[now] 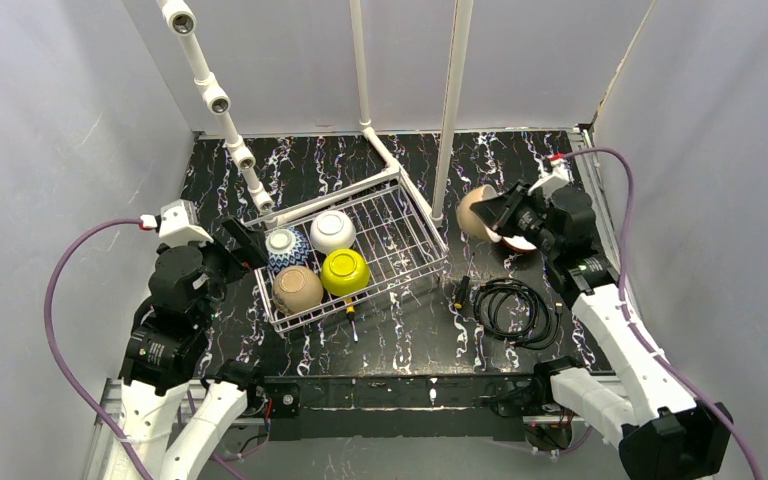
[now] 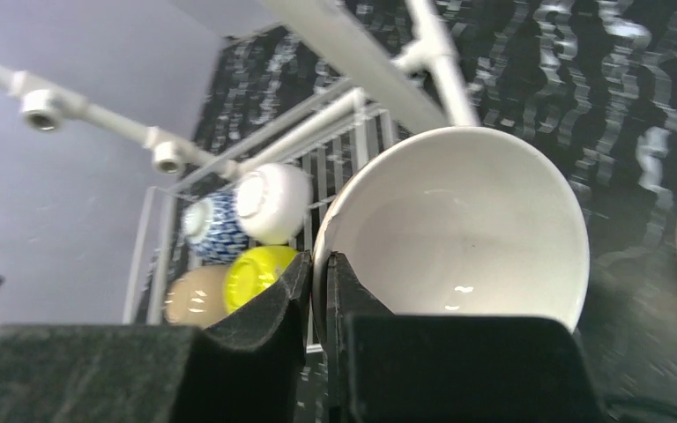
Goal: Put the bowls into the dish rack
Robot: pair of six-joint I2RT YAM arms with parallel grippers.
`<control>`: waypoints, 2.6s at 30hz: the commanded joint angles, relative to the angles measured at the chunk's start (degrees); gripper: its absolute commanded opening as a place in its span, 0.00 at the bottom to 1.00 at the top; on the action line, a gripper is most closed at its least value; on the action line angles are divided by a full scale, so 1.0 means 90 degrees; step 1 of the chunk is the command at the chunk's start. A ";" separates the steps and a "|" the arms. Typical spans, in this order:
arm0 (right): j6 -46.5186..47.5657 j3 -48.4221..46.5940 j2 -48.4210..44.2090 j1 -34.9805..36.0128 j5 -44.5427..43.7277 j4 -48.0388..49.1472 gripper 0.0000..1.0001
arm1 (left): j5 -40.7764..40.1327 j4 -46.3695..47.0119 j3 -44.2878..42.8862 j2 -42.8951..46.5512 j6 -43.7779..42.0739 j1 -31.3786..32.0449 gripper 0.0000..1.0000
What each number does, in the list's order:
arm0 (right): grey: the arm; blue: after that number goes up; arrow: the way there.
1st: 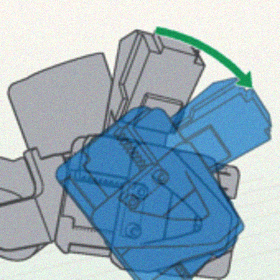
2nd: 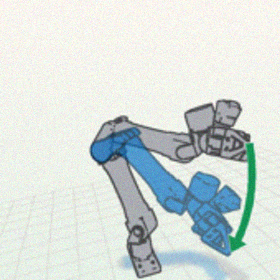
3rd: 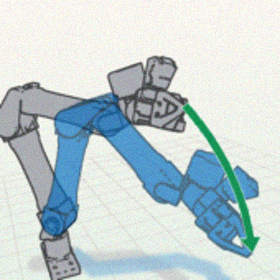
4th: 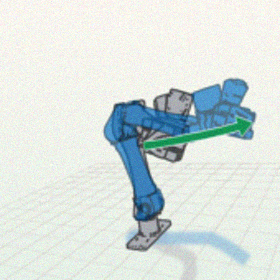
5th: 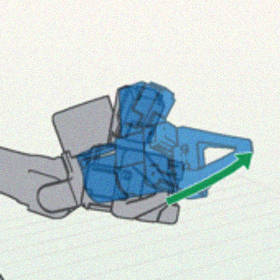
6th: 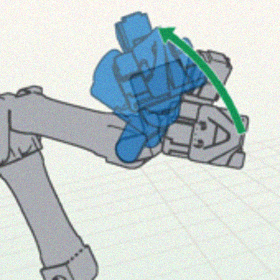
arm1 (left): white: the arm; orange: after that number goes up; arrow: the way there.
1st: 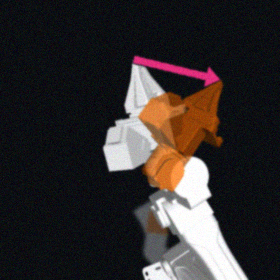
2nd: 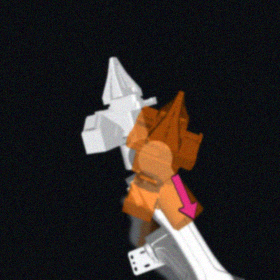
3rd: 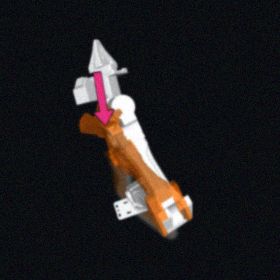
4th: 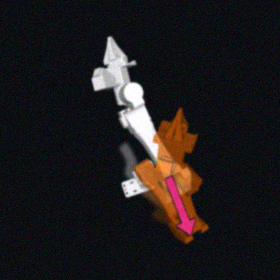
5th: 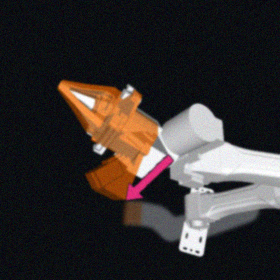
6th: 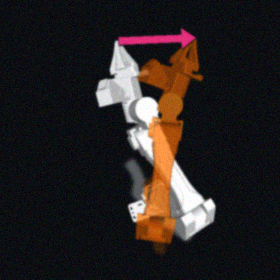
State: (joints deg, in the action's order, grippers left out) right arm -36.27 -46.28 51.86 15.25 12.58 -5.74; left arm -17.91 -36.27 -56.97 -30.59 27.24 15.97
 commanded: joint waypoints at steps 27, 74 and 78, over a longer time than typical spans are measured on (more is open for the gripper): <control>-0.2997 -0.1456 0.4175 0.3595 -0.4775 0.4688 0.01 | -0.0345 -0.1135 0.0393 -0.0095 0.0698 -0.0007 0.98; -0.6000 -0.0233 0.6119 0.3477 -0.4493 0.5887 0.04 | 0.1969 -0.0247 0.0187 -0.0567 -0.0371 -0.0011 0.98; -0.5883 0.0078 0.6107 0.3480 -0.4489 0.6278 0.06 | 0.1990 -0.0225 0.0223 -0.0583 -0.0365 -0.0007 0.98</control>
State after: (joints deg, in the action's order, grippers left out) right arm -86.46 -50.50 105.73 46.57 -27.24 52.42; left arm -1.28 -39.05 -55.64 -35.55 24.56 15.97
